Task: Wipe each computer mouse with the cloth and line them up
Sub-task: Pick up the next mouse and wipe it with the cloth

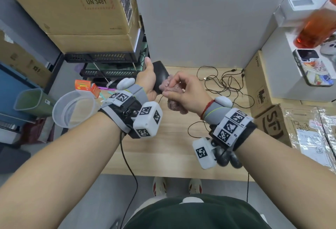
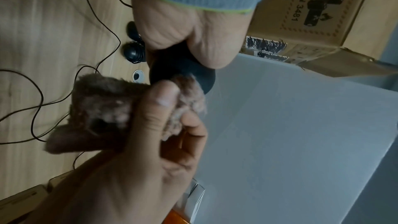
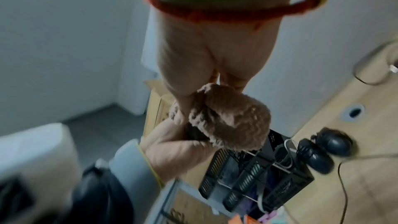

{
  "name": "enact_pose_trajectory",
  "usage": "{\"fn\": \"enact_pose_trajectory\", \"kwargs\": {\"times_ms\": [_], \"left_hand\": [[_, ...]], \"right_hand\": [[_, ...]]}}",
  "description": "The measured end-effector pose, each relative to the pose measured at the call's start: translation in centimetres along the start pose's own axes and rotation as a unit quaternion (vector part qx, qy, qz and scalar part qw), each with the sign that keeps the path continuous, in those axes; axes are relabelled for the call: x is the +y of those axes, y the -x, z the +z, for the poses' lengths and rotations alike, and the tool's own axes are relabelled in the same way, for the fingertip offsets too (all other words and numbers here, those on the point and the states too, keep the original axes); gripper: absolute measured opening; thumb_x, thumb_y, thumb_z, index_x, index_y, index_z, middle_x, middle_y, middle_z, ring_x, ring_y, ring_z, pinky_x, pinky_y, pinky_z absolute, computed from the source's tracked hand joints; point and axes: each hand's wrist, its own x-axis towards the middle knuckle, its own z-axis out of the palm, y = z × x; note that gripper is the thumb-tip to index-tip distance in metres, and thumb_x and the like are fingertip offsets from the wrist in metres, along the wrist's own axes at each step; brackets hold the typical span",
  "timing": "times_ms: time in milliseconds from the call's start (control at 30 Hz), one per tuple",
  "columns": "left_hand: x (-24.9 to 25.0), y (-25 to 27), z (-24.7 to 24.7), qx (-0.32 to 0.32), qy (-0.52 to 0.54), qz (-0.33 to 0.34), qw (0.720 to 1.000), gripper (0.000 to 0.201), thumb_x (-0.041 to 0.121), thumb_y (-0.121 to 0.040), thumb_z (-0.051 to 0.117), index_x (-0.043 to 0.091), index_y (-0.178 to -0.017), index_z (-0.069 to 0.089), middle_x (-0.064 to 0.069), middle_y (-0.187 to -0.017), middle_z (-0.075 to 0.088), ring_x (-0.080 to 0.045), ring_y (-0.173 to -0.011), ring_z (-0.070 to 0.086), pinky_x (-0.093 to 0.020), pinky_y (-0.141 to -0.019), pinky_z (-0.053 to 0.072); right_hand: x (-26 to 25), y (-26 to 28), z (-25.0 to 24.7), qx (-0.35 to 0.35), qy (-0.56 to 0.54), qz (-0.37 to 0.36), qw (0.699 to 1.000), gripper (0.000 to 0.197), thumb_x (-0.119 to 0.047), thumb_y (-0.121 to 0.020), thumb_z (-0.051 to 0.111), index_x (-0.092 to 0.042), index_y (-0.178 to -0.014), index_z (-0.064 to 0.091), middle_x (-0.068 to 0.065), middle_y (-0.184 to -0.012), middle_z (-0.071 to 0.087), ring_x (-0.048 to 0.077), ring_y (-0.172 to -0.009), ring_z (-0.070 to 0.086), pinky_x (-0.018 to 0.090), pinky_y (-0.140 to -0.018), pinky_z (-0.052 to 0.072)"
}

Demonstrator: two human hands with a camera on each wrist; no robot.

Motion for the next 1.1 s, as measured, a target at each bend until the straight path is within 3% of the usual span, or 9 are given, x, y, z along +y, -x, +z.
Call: {"fn": "enact_pose_trajectory", "kwargs": {"times_ms": [100, 233, 400, 533, 633, 767, 867, 967, 1100], "left_hand": [[-0.6, 0.5, 0.6, -0.038, -0.03, -0.005, 0.999, 0.068, 0.066, -0.096, 0.044, 0.004, -0.117, 0.064, -0.016, -0.109, 0.075, -0.03, -0.092, 0.075, -0.054, -0.086, 0.059], [-1.0, 1.0, 1.3, -0.05, -0.031, -0.005, 0.998, 0.06, 0.059, -0.1, 0.044, 0.004, -0.112, 0.065, -0.014, -0.103, 0.075, -0.027, -0.092, 0.075, -0.049, -0.085, 0.061], [-0.3, -0.7, 0.2, 0.016, -0.024, -0.016, 0.999, 0.072, 0.07, -0.094, 0.041, 0.005, -0.116, 0.062, -0.015, -0.107, 0.074, -0.034, -0.091, 0.074, -0.058, -0.082, 0.059], [-0.8, 1.3, 1.0, -0.047, -0.011, -0.025, 0.999, 0.061, 0.059, -0.101, 0.04, 0.004, -0.111, 0.065, -0.014, -0.096, 0.075, -0.028, -0.081, 0.075, -0.047, -0.075, 0.063], [-1.3, 2.1, 2.1, -0.09, -0.022, -0.038, 0.995, 0.057, 0.056, -0.102, 0.04, 0.006, -0.105, 0.066, -0.012, -0.096, 0.076, -0.026, -0.087, 0.075, -0.042, -0.078, 0.062], [-0.1, 0.6, 1.5, -0.028, 0.005, -0.012, 1.0, 0.07, 0.064, -0.099, 0.04, 0.0, -0.118, 0.063, -0.018, -0.106, 0.074, -0.033, -0.094, 0.074, -0.049, -0.083, 0.06], [-0.2, -0.9, 0.3, 0.001, -0.007, -0.018, 1.0, 0.073, 0.069, -0.095, 0.041, 0.003, -0.119, 0.06, -0.02, -0.112, 0.072, -0.036, -0.094, 0.074, -0.06, -0.082, 0.058], [-0.5, -0.1, 0.2, -0.042, -0.003, -0.028, 0.999, 0.073, 0.066, -0.098, 0.039, 0.001, -0.123, 0.061, -0.019, -0.109, 0.073, -0.034, -0.094, 0.074, -0.052, -0.082, 0.06], [-1.0, 1.2, 1.4, -0.093, -0.001, -0.029, 0.995, 0.058, 0.053, -0.104, 0.037, 0.006, -0.118, 0.067, -0.013, -0.098, 0.076, -0.022, -0.083, 0.076, -0.037, -0.069, 0.063]], "right_hand": [[-0.3, -1.0, -0.4, 0.096, -0.071, 0.017, 0.993, 0.025, -0.023, -0.078, 0.081, -0.03, -0.076, 0.057, 0.006, -0.093, 0.068, 0.018, -0.076, 0.063, 0.031, -0.065, 0.052], [-0.8, -1.2, -0.7, 0.124, -0.087, 0.053, 0.987, 0.027, -0.038, -0.077, 0.082, -0.033, -0.074, 0.056, 0.003, -0.087, 0.058, 0.02, -0.068, 0.058, 0.049, -0.058, 0.058], [0.3, -0.3, 0.7, 0.007, -0.075, 0.052, 0.996, 0.034, -0.012, -0.084, 0.079, -0.02, -0.077, 0.047, 0.005, -0.061, 0.058, 0.004, -0.042, 0.051, 0.016, -0.041, 0.039], [-0.8, -1.2, -0.2, 0.076, -0.161, 0.088, 0.98, 0.035, -0.01, -0.09, 0.072, -0.02, -0.075, 0.042, 0.001, -0.056, 0.059, 0.012, -0.039, 0.05, 0.023, -0.042, 0.046], [-1.5, -2.4, -1.3, 0.143, -0.13, 0.085, 0.978, 0.031, -0.025, -0.086, 0.077, -0.024, -0.071, 0.05, 0.005, -0.077, 0.066, 0.015, -0.06, 0.063, 0.042, -0.059, 0.057], [-1.2, -1.4, -0.5, 0.069, -0.155, 0.067, 0.983, 0.032, -0.012, -0.09, 0.072, -0.019, -0.077, 0.044, 0.012, -0.053, 0.052, 0.015, -0.038, 0.045, 0.026, -0.044, 0.044], [-0.8, -0.4, 0.5, 0.0, -0.09, 0.042, 0.995, 0.031, -0.013, -0.082, 0.08, -0.018, -0.075, 0.05, 0.021, -0.073, 0.066, 0.016, -0.044, 0.055, 0.033, -0.052, 0.047], [-1.5, -0.9, 0.2, 0.034, -0.154, 0.077, 0.984, 0.032, -0.01, -0.088, 0.074, -0.017, -0.074, 0.046, 0.03, -0.074, 0.06, 0.016, -0.038, 0.049, 0.029, -0.045, 0.046], [-1.9, -2.5, -0.9, 0.121, -0.13, 0.072, 0.981, 0.029, -0.018, -0.088, 0.075, -0.016, -0.077, 0.048, -0.001, -0.068, 0.059, 0.01, -0.055, 0.058, 0.021, -0.045, 0.046]]}}
